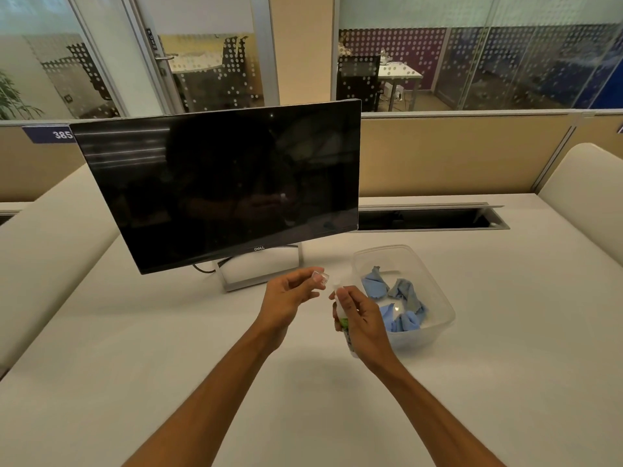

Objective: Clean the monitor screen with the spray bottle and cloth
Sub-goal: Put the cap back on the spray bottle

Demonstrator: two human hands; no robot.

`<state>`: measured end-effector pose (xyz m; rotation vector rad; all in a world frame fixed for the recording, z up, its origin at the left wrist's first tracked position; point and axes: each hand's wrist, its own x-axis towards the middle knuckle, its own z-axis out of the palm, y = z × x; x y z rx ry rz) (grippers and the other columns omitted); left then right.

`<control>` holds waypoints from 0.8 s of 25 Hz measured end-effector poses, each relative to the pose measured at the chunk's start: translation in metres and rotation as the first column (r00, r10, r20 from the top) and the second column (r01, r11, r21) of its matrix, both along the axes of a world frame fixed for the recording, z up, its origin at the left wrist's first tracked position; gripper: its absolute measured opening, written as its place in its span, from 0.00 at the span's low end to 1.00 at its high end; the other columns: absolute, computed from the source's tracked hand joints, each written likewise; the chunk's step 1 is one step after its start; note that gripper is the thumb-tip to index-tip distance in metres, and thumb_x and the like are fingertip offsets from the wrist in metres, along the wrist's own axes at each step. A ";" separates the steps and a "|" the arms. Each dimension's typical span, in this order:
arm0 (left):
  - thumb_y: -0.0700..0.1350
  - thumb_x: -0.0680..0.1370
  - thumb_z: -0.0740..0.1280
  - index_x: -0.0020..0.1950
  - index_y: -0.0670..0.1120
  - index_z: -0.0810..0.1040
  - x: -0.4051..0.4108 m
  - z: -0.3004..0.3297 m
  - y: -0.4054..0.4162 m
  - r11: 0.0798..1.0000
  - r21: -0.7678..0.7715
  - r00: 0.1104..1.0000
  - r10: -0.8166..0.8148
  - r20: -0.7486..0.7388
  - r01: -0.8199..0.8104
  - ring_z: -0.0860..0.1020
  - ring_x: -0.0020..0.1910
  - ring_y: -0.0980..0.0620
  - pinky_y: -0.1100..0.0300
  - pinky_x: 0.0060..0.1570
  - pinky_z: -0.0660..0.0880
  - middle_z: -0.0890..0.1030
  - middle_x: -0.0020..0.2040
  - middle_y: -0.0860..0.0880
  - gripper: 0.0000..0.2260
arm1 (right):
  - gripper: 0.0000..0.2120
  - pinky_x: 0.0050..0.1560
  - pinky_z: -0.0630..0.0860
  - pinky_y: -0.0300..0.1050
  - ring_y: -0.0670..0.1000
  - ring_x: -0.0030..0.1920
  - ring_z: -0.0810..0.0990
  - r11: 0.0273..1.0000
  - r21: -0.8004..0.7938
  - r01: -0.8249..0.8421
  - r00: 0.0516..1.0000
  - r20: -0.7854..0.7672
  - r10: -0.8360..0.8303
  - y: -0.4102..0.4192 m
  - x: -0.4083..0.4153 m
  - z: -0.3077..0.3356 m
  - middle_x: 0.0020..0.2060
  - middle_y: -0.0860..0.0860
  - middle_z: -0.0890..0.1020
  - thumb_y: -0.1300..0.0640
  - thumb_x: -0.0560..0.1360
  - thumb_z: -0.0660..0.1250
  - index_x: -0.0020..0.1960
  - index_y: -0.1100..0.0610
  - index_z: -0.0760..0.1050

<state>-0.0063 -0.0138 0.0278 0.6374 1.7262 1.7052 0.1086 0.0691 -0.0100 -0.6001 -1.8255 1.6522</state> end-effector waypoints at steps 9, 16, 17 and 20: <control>0.49 0.75 0.69 0.55 0.48 0.82 0.003 0.002 -0.003 0.989 -0.121 0.959 -0.116 -0.258 0.087 0.81 0.50 0.53 0.67 0.49 0.77 0.83 0.52 0.51 0.11 | 0.34 0.30 0.71 0.35 0.43 0.27 0.73 0.999 0.002 0.039 0.981 0.192 -0.039 -0.002 -0.006 0.010 0.25 0.45 0.75 0.21 0.64 0.48 0.37 0.49 0.75; 0.47 0.75 0.69 0.55 0.47 0.82 0.013 0.010 0.005 0.986 -0.149 0.901 -0.133 -0.412 0.077 0.80 0.46 0.58 0.73 0.44 0.76 0.82 0.49 0.53 0.11 | 0.33 0.26 0.65 0.35 0.45 0.24 0.67 0.989 -0.135 0.065 0.952 0.305 -0.021 0.007 -0.015 0.020 0.20 0.47 0.69 0.25 0.66 0.53 0.28 0.55 0.66; 0.46 0.74 0.70 0.55 0.46 0.82 0.015 0.011 0.007 0.988 -0.137 0.900 -0.124 -0.418 0.073 0.81 0.46 0.57 0.74 0.44 0.76 0.83 0.48 0.52 0.10 | 0.28 0.25 0.65 0.34 0.45 0.24 0.66 0.986 -0.152 0.068 0.949 0.313 -0.017 0.010 -0.016 0.020 0.19 0.45 0.69 0.32 0.72 0.53 0.27 0.55 0.65; 0.45 0.73 0.71 0.51 0.49 0.82 0.019 0.014 0.010 0.992 -0.100 0.915 -0.109 -0.388 0.076 0.82 0.45 0.58 0.73 0.44 0.76 0.82 0.46 0.53 0.08 | 0.26 0.22 0.64 0.33 0.42 0.20 0.65 0.982 -0.172 0.072 0.954 0.298 -0.018 0.016 -0.013 0.017 0.17 0.44 0.67 0.44 0.80 0.51 0.27 0.54 0.63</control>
